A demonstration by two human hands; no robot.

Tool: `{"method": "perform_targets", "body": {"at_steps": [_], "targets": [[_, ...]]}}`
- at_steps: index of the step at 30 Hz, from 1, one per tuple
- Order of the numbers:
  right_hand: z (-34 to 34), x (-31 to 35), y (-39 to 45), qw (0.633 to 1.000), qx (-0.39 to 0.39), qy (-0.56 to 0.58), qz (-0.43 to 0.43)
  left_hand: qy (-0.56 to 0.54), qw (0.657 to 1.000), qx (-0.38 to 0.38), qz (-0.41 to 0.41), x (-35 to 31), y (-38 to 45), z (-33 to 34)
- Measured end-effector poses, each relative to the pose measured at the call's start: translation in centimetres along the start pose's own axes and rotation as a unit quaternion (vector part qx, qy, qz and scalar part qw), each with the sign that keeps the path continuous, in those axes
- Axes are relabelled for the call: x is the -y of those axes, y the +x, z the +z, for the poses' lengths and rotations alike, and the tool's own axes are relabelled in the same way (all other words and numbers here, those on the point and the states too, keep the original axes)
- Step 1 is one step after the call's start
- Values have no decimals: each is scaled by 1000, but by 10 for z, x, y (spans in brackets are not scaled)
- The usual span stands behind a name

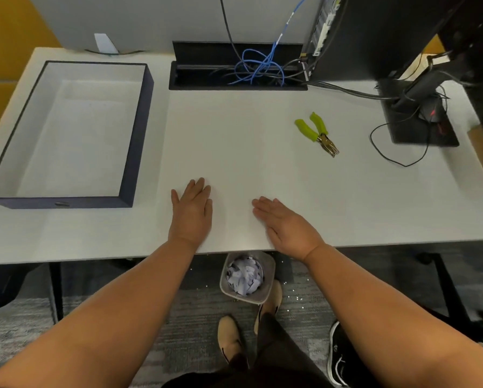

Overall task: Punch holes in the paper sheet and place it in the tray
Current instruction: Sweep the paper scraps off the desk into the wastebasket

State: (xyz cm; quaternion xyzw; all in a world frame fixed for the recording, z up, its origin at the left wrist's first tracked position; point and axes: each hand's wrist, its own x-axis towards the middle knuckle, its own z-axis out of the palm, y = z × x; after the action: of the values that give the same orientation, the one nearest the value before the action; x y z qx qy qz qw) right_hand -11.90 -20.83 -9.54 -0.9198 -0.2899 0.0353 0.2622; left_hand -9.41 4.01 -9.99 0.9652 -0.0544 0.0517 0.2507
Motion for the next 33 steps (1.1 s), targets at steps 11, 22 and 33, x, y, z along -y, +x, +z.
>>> {"method": "perform_targets", "body": {"at_steps": [11, 22, 33], "targets": [[-16, 11, -33, 975, -183, 40, 118, -54, 997, -10, 61, -11, -41, 2], [1, 20, -37, 980, -69, 25, 187, -17, 998, -38, 52, -44, -70, 9], [-20, 24, -44, 967, -77, 76, 231, -7, 1000, -17, 13, -75, -107, 15]]}}
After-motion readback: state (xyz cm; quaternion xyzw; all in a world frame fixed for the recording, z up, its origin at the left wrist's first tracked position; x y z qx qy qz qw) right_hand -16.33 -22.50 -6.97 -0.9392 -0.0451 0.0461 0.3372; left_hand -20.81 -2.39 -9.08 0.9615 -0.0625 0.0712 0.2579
